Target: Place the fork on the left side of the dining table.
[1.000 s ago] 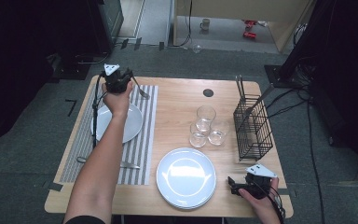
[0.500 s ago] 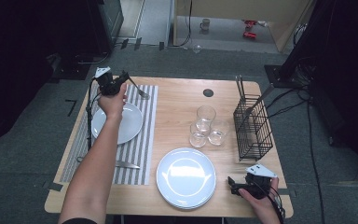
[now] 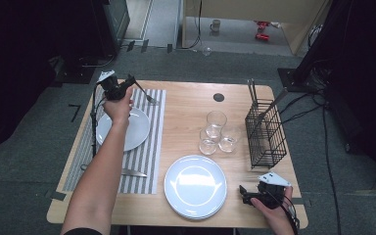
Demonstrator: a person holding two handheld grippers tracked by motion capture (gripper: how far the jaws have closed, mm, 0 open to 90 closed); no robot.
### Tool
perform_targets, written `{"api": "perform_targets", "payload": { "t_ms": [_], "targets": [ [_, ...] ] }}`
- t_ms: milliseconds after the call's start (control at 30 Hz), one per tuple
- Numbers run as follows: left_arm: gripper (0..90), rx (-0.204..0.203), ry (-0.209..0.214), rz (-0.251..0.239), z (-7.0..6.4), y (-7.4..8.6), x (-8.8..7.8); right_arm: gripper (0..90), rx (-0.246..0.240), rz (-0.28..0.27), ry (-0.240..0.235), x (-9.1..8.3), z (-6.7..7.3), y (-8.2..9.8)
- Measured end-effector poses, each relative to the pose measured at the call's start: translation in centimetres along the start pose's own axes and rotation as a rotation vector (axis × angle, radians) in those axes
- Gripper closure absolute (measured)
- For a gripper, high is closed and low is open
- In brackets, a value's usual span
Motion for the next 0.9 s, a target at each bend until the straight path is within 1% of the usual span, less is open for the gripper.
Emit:
{"api": "perform_targets", "payload": {
  "t_ms": [100, 167, 200, 267, 300, 333, 367, 400, 433, 467, 500, 600, 667, 867, 900],
  "targets": [
    [88.5, -0.029, -0.010, 0.003, 0.6, 0.0, 0.0, 0.0, 0.000, 0.000, 0.000, 0.0, 0.0, 0.0],
    [88.4, -0.032, -0.012, 0.003, 0.8, 0.0, 0.0, 0.0, 0.000, 0.000, 0.000, 0.0, 0.0, 0.0],
    [87.4, -0.027, -0.031, 0.006, 1.2, 0.1, -0.1, 0.0, 0.000, 0.000, 0.000, 0.0, 0.0, 0.0],
    [86.4, -0.021, -0.049, 0.012, 1.7, 0.1, -0.2, 0.0, 0.000, 0.000, 0.000, 0.0, 0.0, 0.0],
    [85.7, -0.021, -0.049, 0.012, 1.7, 0.1, -0.2, 0.0, 0.000, 0.000, 0.000, 0.0, 0.0, 0.0],
    [84.8, -0.024, -0.074, 0.020, 2.4, 0.2, -0.2, 0.0, 0.000, 0.000, 0.000, 0.0, 0.0, 0.0],
    [84.0, -0.024, -0.074, 0.020, 2.4, 0.2, -0.2, 0.0, 0.000, 0.000, 0.000, 0.0, 0.0, 0.0],
    [83.3, -0.022, -0.090, 0.028, 3.0, 0.4, -0.2, 0.0, 0.000, 0.000, 0.000, 0.0, 0.0, 0.0],
    [82.6, -0.022, -0.090, 0.028, 3.0, 0.4, -0.2, 0.0, 0.000, 0.000, 0.000, 0.0, 0.0, 0.0],
    [82.2, -0.022, -0.093, 0.027, 3.4, 0.5, -0.2, 0.0, 0.000, 0.000, 0.000, 0.0, 0.0, 0.0],
    [81.8, -0.022, -0.093, 0.027, 3.4, 0.5, -0.2, 0.0, 0.001, 0.000, 0.000, 0.0, 0.0, 0.0],
    [80.5, -0.017, -0.104, 0.035, 3.9, 0.7, -0.2, 0.0, 0.000, 0.000, 0.000, 0.0, 0.0, 0.0],
    [79.7, -0.026, -0.113, 0.033, 4.2, 0.7, -0.2, 0.0, 0.000, 0.000, 0.000, 0.0, 0.0, 0.0],
    [77.8, -0.029, -0.110, 0.026, 4.7, 1.0, -0.1, 0.0, 0.001, 0.000, 0.000, 0.0, 0.0, 0.0],
    [77.5, -0.028, -0.111, 0.033, 4.8, 1.1, -0.1, 0.0, 0.001, 0.000, 0.000, 0.0, 0.0, 0.0]
  ]
}}
Point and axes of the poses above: each handheld gripper's, and its own axes: x roughly forward along the jaws, y roughly out of its underside, z roughly to its left, the point moved 9 cm from there along x, roughly forward along the jaws, and after that the axes turned 8 degrees about -x, right-handed, at the moved point
